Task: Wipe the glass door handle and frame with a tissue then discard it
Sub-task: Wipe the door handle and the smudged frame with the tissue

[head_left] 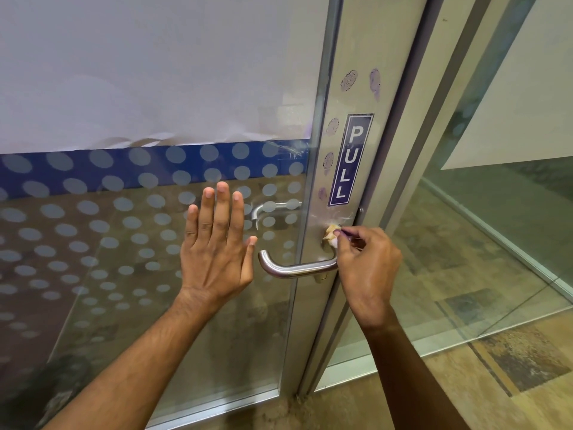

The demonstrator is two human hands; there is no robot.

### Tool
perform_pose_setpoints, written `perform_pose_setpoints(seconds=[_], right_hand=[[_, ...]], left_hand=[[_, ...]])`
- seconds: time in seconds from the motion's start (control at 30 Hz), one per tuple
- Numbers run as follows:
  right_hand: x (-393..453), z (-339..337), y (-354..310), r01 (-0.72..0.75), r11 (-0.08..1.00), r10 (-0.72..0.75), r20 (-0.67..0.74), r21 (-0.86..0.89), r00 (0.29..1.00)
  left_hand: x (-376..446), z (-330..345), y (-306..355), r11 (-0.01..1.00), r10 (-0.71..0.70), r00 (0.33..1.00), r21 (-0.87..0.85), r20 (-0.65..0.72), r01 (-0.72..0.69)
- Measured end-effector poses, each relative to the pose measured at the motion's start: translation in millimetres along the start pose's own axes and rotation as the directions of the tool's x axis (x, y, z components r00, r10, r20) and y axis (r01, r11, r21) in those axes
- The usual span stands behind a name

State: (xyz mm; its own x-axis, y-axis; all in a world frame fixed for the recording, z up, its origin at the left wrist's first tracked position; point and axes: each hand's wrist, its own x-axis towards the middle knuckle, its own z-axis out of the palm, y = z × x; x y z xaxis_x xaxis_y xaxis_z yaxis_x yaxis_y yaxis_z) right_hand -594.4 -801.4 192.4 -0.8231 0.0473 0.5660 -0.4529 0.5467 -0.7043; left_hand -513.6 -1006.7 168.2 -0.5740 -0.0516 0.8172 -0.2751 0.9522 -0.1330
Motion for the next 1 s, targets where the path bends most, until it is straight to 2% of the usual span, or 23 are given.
perform_pose_setpoints(seconds=[0.07, 0.1, 0.13, 0.2, 0.27, 0.37, 0.43, 0.5, 0.67, 0.73, 0.8, 0.9, 1.0], right_hand=[[1.5, -4.2, 4.7, -0.09, 0.992, 0.095, -0.048, 0.088, 0.994], [2.2, -6.7, 7.7, -0.161, 0.968, 0.176, -0.064, 0.193, 0.982], [1.8, -9.0, 10.7, -0.243, 0.913, 0.274, -0.052, 0.328, 0.96], [-1.6, -13.1, 15.1, -0.4, 0.731, 0.453, 0.045, 0.553, 0.89], [-6.2, -13.9, 19.3, -0.46, 0.616, 0.509, 0.123, 0.64, 0.852], [-10.0, -11.0, 22.5, -0.495, 0.502, 0.489, 0.24, 0.709, 0.839], [-10.9, -7.3, 25.5, -0.512, 0.512, 0.426, 0.313, 0.69, 0.849], [-11.2, -1.2, 26.6, -0.49, 0.603, 0.355, 0.339, 0.629, 0.871], [-3.2, 12.5, 22.8, -0.378, 0.774, 0.297, 0.236, 0.508, 0.925], [-0.9, 14.3, 23.6, -0.41, 0.765, 0.342, 0.226, 0.497, 0.912], [-0.9, 14.1, 22.7, -0.515, 0.636, 0.452, 0.262, 0.575, 0.852], [-1.9, 13.5, 18.5, -0.673, 0.246, 0.606, 0.431, 0.698, 0.669], [-5.0, 14.0, 17.8, -0.707, -0.117, 0.579, 0.626, 0.698, 0.522]], left_hand=[[-1.0, -4.1, 0.9, 1.0, -0.007, 1.0, -0.007, 0.003, 0.007], [-1.3, -6.0, 1.6, 1.0, -0.01, 1.0, -0.011, 0.0, 0.01], [-0.9, -7.9, 2.3, 1.0, -0.013, 1.0, -0.016, -0.004, 0.013], [2.4, -10.7, 4.2, 1.0, -0.009, 1.0, -0.028, -0.019, 0.009], [6.9, -12.1, 7.5, 0.999, -0.003, 1.0, -0.037, -0.028, 0.002], [10.6, -10.5, 10.6, 1.0, -0.006, 1.0, -0.029, -0.006, 0.006], [9.8, -7.8, 9.6, 1.0, -0.005, 1.0, -0.007, 0.004, 0.005], [9.0, -5.0, 8.1, 1.0, 0.003, 1.0, 0.007, 0.005, -0.003], [8.6, -0.3, 7.6, 1.0, 0.016, 1.0, -0.002, -0.002, -0.016], [8.8, 0.3, 7.4, 1.0, 0.018, 1.0, -0.006, -0.005, -0.018], [8.7, 0.7, 7.1, 1.0, 0.02, 1.0, -0.011, -0.015, -0.02], [8.8, 1.0, 7.5, 1.0, 0.026, 0.999, -0.016, -0.021, -0.026], [8.7, 2.4, 7.1, 1.0, 0.024, 0.999, -0.019, -0.024, -0.025]])
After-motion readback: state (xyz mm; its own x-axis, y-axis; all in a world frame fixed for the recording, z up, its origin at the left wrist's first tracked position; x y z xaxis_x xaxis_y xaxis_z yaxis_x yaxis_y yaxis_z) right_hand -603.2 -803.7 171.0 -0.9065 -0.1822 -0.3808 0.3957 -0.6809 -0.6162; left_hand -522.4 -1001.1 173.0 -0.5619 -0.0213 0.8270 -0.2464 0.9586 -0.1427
